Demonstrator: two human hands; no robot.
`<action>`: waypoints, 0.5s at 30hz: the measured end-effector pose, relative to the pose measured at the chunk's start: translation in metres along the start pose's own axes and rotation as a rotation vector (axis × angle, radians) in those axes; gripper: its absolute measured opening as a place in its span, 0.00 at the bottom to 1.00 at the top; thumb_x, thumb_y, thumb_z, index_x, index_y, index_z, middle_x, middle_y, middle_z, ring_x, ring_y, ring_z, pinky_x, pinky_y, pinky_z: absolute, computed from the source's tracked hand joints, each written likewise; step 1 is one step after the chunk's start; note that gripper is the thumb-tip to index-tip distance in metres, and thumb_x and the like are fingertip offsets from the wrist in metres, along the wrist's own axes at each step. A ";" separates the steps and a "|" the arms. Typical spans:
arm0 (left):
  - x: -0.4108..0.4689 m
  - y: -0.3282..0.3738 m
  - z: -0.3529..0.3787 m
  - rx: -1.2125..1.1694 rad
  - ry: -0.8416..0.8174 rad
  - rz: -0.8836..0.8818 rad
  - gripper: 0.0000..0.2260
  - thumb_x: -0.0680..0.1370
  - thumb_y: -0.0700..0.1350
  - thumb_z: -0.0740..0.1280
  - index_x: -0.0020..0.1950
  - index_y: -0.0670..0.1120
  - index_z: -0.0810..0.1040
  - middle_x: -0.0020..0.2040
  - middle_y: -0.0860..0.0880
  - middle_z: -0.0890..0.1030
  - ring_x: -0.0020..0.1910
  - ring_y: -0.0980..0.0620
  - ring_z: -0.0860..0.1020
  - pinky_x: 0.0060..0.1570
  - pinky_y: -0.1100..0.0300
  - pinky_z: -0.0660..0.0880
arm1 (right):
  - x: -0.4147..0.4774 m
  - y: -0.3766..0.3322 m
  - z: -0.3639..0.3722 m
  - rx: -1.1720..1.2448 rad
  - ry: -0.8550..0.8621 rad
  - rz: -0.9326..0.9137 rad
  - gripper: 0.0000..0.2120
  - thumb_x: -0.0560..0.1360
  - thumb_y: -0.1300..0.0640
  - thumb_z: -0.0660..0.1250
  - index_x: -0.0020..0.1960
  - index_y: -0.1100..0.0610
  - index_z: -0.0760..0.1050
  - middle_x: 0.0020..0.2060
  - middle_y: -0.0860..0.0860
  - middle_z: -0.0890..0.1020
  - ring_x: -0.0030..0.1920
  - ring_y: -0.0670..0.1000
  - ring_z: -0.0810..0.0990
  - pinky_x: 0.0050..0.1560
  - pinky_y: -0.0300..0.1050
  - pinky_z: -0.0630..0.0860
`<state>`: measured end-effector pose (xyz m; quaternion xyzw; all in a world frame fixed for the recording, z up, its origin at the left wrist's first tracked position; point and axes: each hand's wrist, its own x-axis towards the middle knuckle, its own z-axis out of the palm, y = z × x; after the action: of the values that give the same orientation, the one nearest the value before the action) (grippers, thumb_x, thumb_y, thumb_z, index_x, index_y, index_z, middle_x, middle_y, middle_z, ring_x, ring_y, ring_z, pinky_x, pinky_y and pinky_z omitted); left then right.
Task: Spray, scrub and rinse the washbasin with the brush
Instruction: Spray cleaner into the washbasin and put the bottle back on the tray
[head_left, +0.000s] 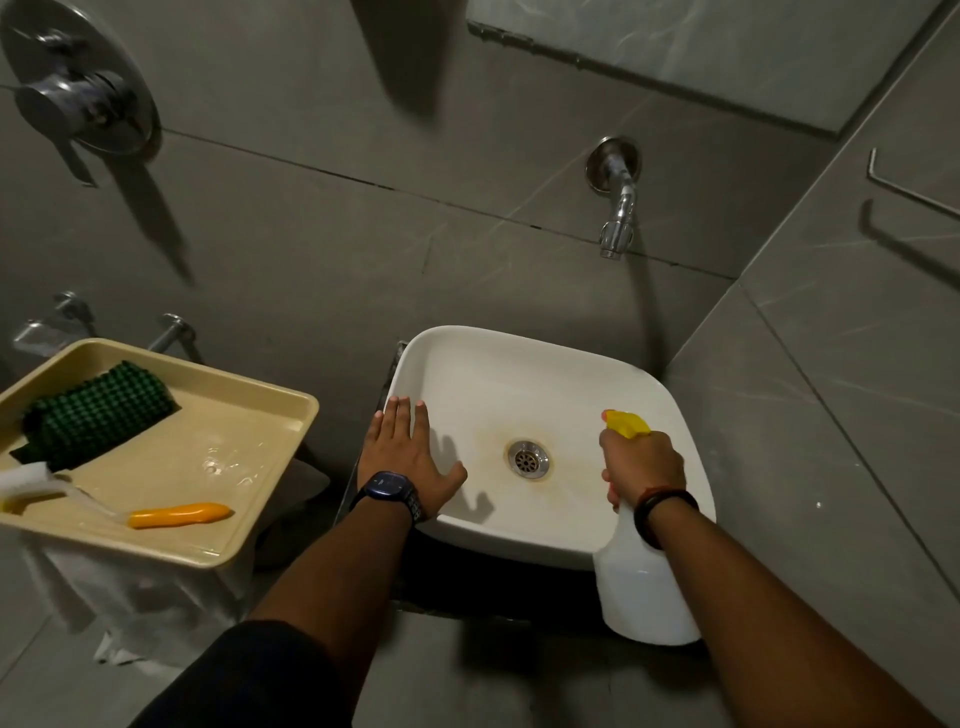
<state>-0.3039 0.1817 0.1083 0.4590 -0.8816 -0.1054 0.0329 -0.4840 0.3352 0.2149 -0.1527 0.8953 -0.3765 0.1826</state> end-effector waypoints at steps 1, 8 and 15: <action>0.000 0.000 0.000 0.000 -0.001 0.000 0.44 0.71 0.69 0.51 0.76 0.44 0.40 0.78 0.42 0.44 0.76 0.44 0.41 0.74 0.48 0.39 | 0.002 0.005 -0.005 -0.001 0.012 0.012 0.14 0.65 0.51 0.61 0.46 0.52 0.81 0.32 0.58 0.82 0.24 0.59 0.78 0.34 0.53 0.82; 0.001 0.000 0.001 0.004 0.000 0.000 0.44 0.71 0.70 0.51 0.77 0.44 0.41 0.78 0.42 0.44 0.77 0.44 0.42 0.74 0.49 0.40 | 0.001 0.026 -0.022 -0.007 -0.085 0.064 0.14 0.67 0.55 0.61 0.50 0.52 0.80 0.31 0.58 0.79 0.23 0.57 0.74 0.27 0.45 0.74; 0.000 -0.001 0.000 -0.006 0.008 -0.002 0.43 0.72 0.69 0.52 0.77 0.44 0.41 0.78 0.42 0.44 0.77 0.44 0.42 0.74 0.49 0.40 | -0.004 0.025 -0.016 0.069 -0.138 0.032 0.17 0.69 0.56 0.61 0.53 0.47 0.81 0.28 0.54 0.76 0.22 0.54 0.71 0.22 0.40 0.69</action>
<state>-0.3033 0.1809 0.1079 0.4604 -0.8806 -0.1060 0.0376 -0.4905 0.3638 0.2078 -0.1574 0.8695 -0.3925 0.2551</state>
